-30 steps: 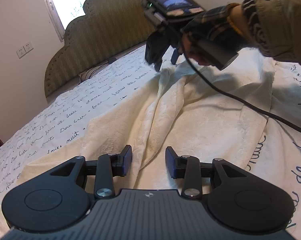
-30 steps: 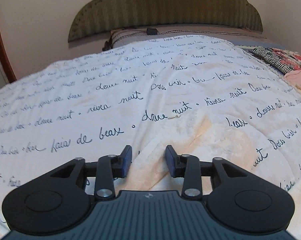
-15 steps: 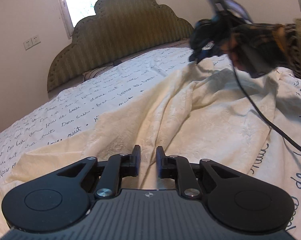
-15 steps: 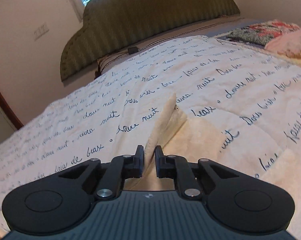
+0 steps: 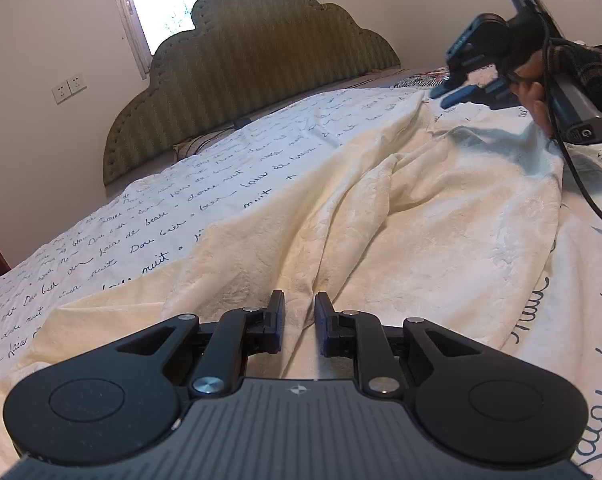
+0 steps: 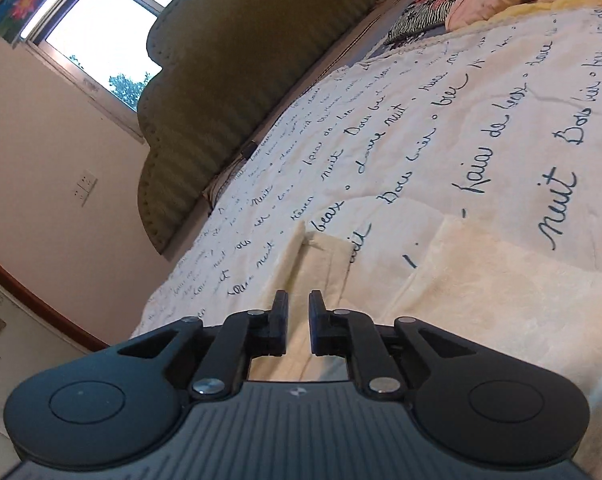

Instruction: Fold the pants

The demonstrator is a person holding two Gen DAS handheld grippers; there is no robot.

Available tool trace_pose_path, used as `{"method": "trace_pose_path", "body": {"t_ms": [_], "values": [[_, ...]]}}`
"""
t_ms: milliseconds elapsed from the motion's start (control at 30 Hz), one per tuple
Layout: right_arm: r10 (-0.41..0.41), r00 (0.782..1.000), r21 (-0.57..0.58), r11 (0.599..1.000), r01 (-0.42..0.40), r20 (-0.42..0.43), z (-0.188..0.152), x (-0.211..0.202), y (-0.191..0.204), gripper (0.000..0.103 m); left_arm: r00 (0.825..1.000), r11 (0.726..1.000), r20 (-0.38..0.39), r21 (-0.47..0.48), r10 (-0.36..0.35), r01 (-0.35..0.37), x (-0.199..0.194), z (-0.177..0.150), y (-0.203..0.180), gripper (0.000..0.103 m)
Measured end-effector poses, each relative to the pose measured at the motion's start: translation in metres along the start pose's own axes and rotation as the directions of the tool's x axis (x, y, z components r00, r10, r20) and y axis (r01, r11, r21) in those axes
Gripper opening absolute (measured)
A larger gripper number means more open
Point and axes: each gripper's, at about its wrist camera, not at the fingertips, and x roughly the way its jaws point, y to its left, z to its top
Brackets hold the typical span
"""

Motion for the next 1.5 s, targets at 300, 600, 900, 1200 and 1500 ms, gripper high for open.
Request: {"method": "trace_pose_path", "body": {"t_ms": [300,600,900,1200,1500], "values": [[0.036,0.998,0.025,0.999,-0.035,-0.055,0.000,0.043,0.022,0.036,1.000,1.000,-0.003,0.009,-0.009,0.009,0.001,0.001,-0.001,0.032],[-0.036,0.996,0.064,0.997,0.042,-0.084,0.005,0.079,0.016,0.033,1.000,1.000,-0.013,-0.009,-0.022,0.022,0.004,0.002,0.003,0.033],[0.078,0.997,-0.069,0.995,-0.077,0.005,0.011,0.034,0.040,0.004,1.000,1.000,0.020,-0.004,0.020,-0.020,-0.003,0.005,0.002,0.010],[0.219,0.975,-0.150,0.966,-0.210,0.044,0.046,0.000,0.081,0.004,0.994,0.995,0.095,-0.096,0.045,-0.036,-0.030,0.028,0.017,0.008],[0.367,0.928,-0.215,0.913,-0.346,0.067,0.063,-0.019,0.123,0.004,0.996,0.994,0.088,-0.110,0.027,-0.017,-0.035,0.043,0.027,0.020]]}}
